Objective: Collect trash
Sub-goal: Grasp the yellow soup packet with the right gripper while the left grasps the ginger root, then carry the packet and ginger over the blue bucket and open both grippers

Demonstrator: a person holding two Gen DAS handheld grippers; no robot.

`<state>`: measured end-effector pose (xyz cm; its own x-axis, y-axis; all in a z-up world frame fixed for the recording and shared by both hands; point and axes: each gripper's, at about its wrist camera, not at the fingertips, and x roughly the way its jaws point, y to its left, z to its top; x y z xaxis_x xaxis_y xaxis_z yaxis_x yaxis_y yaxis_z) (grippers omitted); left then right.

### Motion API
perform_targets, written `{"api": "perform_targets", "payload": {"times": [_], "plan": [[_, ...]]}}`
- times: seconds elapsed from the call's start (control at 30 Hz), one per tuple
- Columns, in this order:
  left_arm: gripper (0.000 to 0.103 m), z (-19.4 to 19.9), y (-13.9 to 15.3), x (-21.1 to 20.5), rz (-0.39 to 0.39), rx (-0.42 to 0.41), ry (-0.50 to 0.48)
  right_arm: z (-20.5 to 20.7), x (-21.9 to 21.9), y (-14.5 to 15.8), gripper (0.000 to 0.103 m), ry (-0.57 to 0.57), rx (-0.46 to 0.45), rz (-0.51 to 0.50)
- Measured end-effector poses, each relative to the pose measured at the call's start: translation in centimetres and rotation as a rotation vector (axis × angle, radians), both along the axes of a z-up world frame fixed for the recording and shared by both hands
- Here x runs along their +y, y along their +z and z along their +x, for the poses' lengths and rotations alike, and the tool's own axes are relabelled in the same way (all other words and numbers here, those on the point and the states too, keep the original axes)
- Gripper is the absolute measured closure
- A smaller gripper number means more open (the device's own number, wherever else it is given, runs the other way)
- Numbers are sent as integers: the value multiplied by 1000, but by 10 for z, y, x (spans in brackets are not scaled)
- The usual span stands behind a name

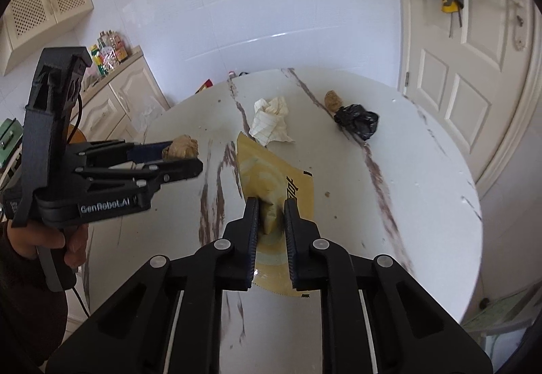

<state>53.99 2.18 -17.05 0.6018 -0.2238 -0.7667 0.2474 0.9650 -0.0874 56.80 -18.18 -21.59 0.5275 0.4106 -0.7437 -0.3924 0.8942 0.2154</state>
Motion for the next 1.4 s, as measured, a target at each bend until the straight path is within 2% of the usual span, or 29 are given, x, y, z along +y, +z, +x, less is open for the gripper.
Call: {"api": "perform_targets", "payload": {"times": [0.27,0.53,0.67,0.83,1.1,1.17,1.23,1.33,1.4], "plan": [[64,-45,21,-57,-12,-44,-99,-42,-38,25,90,-52,-50,18],[64,-68,25,-150,-7,-58,-221,-93,-125,42,90,-176,-96,36],[64,-72,13,-216,11,-38,-318,-116,-175,42,90,-256,-99,46],[64,-62,-13,-292,64,8,-419,-134,-238,29,90,-363,-80,66],[62,-30,-55,-369,160,61,-477,-126,-310,-17,91,-454,10,109],[59,-6,-65,-378,166,76,-479,-122,-320,-29,91,-464,31,116],[40,3,-74,-389,190,75,-475,-115,-330,-42,91,-472,55,127],[31,15,-85,-406,242,40,-444,-105,-340,-60,91,-478,88,146],[27,19,-88,-407,241,41,-432,-101,-344,-71,91,-479,103,158]]}}
